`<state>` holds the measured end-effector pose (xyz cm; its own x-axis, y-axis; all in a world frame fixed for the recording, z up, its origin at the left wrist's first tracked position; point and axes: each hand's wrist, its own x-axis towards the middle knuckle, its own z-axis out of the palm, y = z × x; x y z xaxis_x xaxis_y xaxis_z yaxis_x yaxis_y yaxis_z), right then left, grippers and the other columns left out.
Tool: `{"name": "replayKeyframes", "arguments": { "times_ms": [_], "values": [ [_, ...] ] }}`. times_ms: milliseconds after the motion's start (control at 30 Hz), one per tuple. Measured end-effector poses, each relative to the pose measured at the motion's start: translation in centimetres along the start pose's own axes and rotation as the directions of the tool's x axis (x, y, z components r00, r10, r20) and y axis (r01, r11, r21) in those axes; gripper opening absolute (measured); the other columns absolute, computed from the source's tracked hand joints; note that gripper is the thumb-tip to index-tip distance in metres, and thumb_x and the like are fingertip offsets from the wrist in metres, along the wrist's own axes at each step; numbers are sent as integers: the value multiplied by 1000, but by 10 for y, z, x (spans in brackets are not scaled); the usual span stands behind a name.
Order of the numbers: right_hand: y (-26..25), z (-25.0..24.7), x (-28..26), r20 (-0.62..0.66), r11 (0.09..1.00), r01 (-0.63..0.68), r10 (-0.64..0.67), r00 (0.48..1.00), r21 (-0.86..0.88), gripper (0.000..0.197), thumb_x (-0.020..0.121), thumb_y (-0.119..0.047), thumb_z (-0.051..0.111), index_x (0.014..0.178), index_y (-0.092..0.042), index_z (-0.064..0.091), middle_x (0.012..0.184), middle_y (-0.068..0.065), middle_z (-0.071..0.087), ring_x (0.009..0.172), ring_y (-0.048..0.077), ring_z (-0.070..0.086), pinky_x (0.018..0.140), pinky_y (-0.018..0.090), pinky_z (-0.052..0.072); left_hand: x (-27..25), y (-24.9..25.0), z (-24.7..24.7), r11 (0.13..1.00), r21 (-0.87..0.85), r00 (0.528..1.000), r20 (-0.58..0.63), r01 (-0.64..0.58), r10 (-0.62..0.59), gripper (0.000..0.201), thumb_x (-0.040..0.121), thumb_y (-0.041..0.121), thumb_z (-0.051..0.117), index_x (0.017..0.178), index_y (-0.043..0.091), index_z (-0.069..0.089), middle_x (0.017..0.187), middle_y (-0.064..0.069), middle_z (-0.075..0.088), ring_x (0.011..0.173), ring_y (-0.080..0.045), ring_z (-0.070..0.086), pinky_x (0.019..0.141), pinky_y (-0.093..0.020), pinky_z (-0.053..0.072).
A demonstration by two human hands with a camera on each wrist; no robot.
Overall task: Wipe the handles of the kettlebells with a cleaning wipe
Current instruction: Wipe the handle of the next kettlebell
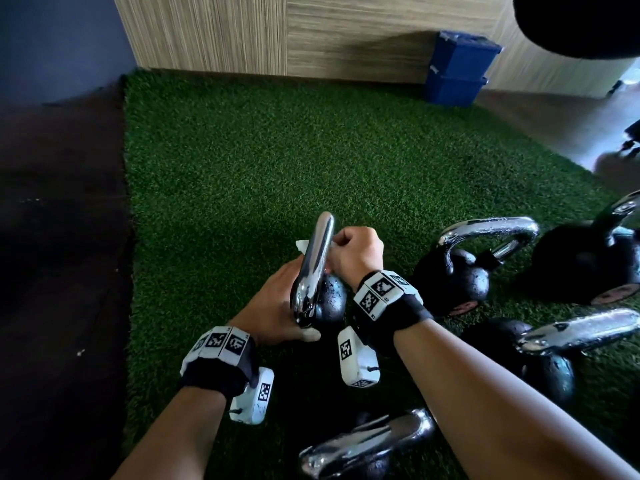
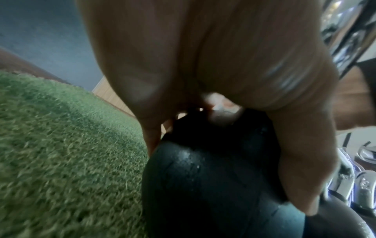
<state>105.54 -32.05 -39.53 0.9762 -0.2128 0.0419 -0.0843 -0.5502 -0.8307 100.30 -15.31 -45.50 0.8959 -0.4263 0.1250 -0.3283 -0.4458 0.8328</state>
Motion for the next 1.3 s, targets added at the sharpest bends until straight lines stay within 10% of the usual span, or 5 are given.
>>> {"name": "replayKeyframes", "arguments": {
  "times_ms": [267,567,867,1100,1300],
  "values": [
    [-9,-15,4,232,990,-19,53,971,-143,19,86,-7,72,68,-13,68,65,4,70,57,15,69,48,25,57,-3,-2,4,1000,-13,1000,-18,14,-14,115,53,35,97,142,61,28,147,11,49,137,-10,48,114,-48,43],
    [-37,-47,13,438,768,566,-417,796,-298,61,86,12,62,140,-16,56,137,10,61,114,21,66,92,14,48,-15,14,3,948,246,979,-27,200,-200,121,55,68,87,152,52,17,158,26,33,141,-2,40,115,-39,41],
    [-44,-56,21,519,729,586,-367,772,-355,37,90,-4,66,121,-24,69,91,-8,67,69,7,63,76,28,61,-44,79,-9,837,517,940,-340,180,8,100,66,63,76,154,45,30,103,24,53,78,3,63,72,-29,61],
    [-43,-84,19,581,642,587,-259,772,-493,17,86,-8,71,73,-13,60,68,-2,60,55,7,59,40,14,43,-24,97,-49,672,673,950,-242,311,-197,84,74,42,82,138,66,32,92,18,50,86,-8,59,71,-34,53],
    [-39,-98,4,637,551,642,-237,733,-533,24,81,-10,70,65,-15,53,62,-2,55,51,7,52,39,17,37,-4,101,-65,635,714,949,-135,293,-286,66,82,28,79,139,45,49,94,16,45,86,-8,53,73,-26,43]
  ]
}}
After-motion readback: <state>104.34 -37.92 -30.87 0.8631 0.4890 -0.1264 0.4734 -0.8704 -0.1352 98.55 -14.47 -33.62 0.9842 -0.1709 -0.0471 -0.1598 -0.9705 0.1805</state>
